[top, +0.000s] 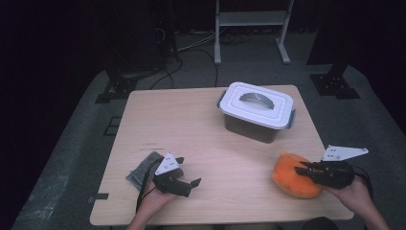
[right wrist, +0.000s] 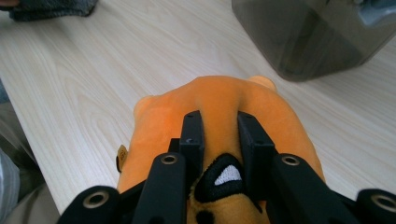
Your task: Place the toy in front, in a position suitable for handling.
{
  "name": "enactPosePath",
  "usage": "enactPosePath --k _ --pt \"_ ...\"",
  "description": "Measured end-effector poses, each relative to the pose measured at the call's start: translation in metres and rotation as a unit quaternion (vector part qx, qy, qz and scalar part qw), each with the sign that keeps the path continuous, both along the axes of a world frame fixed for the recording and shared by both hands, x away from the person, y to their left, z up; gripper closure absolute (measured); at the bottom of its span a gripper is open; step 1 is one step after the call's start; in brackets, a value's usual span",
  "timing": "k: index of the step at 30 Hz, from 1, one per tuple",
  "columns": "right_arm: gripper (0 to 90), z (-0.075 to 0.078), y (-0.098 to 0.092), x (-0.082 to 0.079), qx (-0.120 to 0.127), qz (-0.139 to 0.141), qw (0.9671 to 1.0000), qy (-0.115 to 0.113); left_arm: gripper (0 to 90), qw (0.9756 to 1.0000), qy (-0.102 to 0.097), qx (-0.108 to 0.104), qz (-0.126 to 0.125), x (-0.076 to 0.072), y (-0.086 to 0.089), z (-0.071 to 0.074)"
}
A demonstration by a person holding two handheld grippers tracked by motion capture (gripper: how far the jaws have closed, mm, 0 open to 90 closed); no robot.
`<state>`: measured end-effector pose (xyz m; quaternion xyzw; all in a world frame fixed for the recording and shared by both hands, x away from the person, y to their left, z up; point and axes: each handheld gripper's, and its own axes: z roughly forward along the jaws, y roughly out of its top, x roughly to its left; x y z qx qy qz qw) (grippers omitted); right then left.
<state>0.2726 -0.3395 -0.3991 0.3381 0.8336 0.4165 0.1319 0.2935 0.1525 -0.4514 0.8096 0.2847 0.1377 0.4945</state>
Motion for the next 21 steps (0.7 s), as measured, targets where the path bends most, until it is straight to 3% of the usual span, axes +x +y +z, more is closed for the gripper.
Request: enactPosePath --k 9,13,21 --pt "73.6 0.02 0.013 0.003 0.022 0.029 0.9993 -0.011 0.0 1.0 0.0 -0.001 0.004 0.001 0.003 0.001" --pt "73.6 0.034 0.027 0.006 0.032 0.055 0.9977 -0.023 0.0 1.0 -0.002 -0.004 0.007 0.001 0.006 0.002" --pt "73.6 0.049 0.052 0.01 0.037 0.092 0.9946 -0.031 0.0 0.9999 -0.003 -0.006 0.011 0.002 0.011 0.003"
